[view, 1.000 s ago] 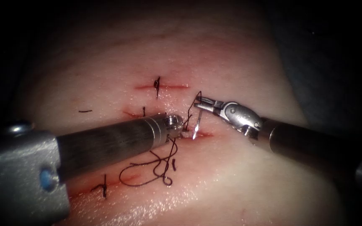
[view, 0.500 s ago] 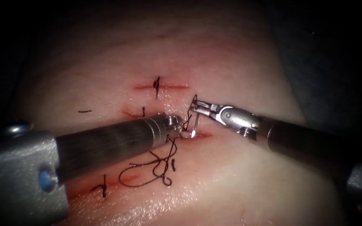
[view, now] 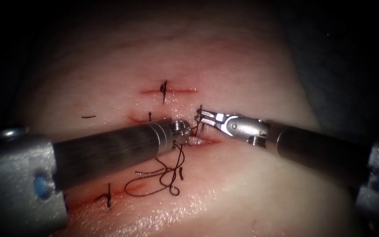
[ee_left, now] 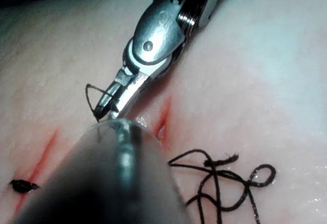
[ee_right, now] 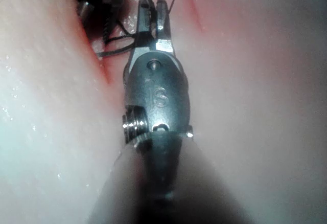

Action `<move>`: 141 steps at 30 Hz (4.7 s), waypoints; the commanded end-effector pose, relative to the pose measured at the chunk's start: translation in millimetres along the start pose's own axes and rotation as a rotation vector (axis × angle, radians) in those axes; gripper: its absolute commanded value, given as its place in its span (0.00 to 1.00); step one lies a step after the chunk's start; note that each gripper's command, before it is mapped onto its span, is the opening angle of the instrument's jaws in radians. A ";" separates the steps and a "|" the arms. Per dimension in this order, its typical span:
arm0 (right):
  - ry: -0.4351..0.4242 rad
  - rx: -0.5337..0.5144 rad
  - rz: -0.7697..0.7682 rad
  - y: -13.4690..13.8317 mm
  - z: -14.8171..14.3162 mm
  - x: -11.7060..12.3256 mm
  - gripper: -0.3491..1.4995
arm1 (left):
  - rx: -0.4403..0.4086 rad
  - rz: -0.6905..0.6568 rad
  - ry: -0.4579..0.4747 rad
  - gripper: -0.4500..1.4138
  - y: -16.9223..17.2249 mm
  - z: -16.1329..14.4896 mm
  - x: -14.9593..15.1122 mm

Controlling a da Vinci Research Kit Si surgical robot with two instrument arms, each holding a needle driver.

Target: Wound Closure

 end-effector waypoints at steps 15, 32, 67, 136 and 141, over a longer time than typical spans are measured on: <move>-0.029 0.127 0.209 -1.2 0.7 -1.7 0.00 | 0.024 -0.014 0.041 0.42 0.2 -1.4 0.5; -0.077 0.153 0.434 1.6 0.3 -3.8 0.00 | 0.221 -0.019 0.160 0.29 9.2 -7.9 4.2; -0.004 0.276 1.376 1.5 0.9 -5.4 0.00 | 0.167 -0.015 0.165 0.23 11.0 -1.1 0.3; -0.117 0.073 1.070 1.8 0.7 3.3 0.71 | 0.158 -0.008 0.154 0.14 12.2 -3.8 -2.8; -0.165 -0.006 1.003 2.6 -0.5 2.3 0.65 | 0.167 -0.014 0.168 0.13 11.8 -4.4 -2.8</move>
